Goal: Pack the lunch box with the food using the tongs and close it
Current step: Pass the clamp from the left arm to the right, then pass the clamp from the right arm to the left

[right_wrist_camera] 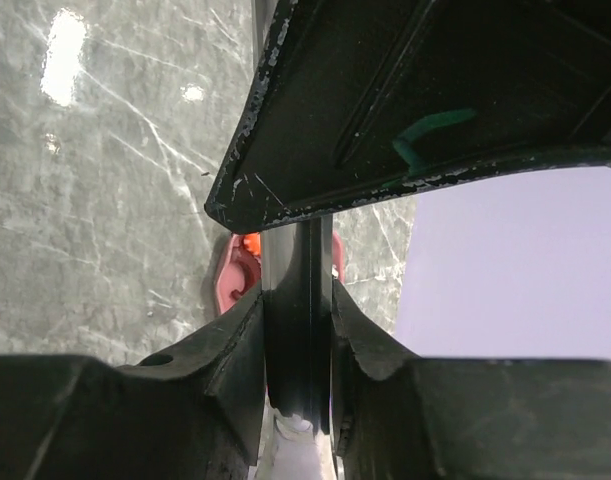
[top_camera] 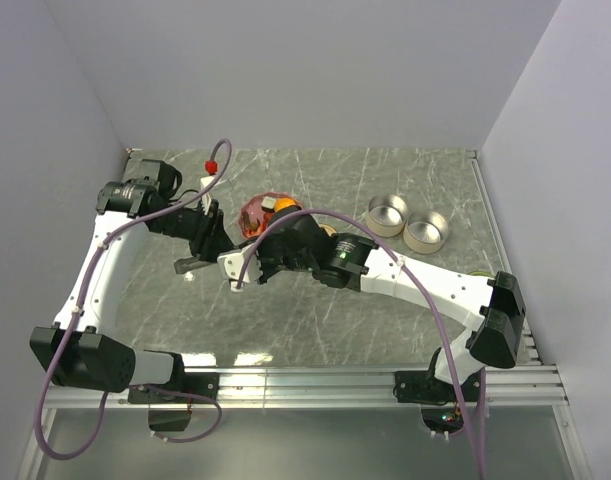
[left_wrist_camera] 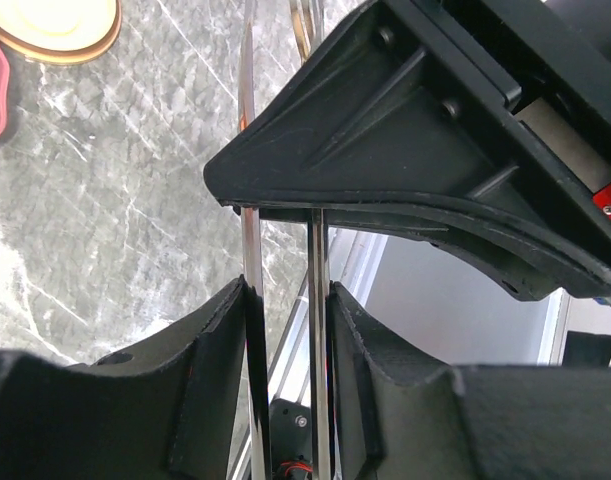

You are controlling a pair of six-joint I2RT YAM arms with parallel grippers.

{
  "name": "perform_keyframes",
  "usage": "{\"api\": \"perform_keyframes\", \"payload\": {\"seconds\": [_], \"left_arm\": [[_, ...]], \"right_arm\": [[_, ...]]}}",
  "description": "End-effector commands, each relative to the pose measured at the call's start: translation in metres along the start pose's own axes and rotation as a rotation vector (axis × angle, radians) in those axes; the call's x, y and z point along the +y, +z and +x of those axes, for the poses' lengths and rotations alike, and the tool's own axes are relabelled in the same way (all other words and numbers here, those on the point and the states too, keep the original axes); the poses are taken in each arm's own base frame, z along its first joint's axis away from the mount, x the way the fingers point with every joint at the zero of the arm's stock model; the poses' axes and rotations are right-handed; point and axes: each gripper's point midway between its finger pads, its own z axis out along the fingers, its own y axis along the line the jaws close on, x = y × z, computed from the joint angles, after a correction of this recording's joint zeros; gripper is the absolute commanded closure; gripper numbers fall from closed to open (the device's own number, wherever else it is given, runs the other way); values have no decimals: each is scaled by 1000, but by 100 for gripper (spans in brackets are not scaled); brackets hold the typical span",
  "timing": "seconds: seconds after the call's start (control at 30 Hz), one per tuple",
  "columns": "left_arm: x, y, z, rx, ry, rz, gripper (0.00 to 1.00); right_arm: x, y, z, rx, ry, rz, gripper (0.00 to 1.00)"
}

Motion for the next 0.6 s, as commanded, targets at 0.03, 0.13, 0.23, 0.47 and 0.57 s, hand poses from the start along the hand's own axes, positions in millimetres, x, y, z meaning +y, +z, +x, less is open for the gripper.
{"api": "perform_keyframes", "payload": {"seconds": [0.03, 0.13, 0.23, 0.47, 0.57], "left_arm": [[-14, -1, 2, -9, 47, 32, 59], [-14, -1, 3, -4, 39, 34, 59], [-13, 1, 7, 9, 34, 30, 59], [-6, 4, 14, 41, 14, 16, 56], [-2, 5, 18, 60, 13, 3, 55]], "right_arm": [[-18, -4, -7, 1, -1, 43, 71], [-20, -4, -5, 16, 6, 52, 78], [-23, -4, -2, 28, 3, 74, 89], [-25, -7, -3, 24, -3, 78, 100], [-22, -7, -3, 26, -8, 63, 100]]}}
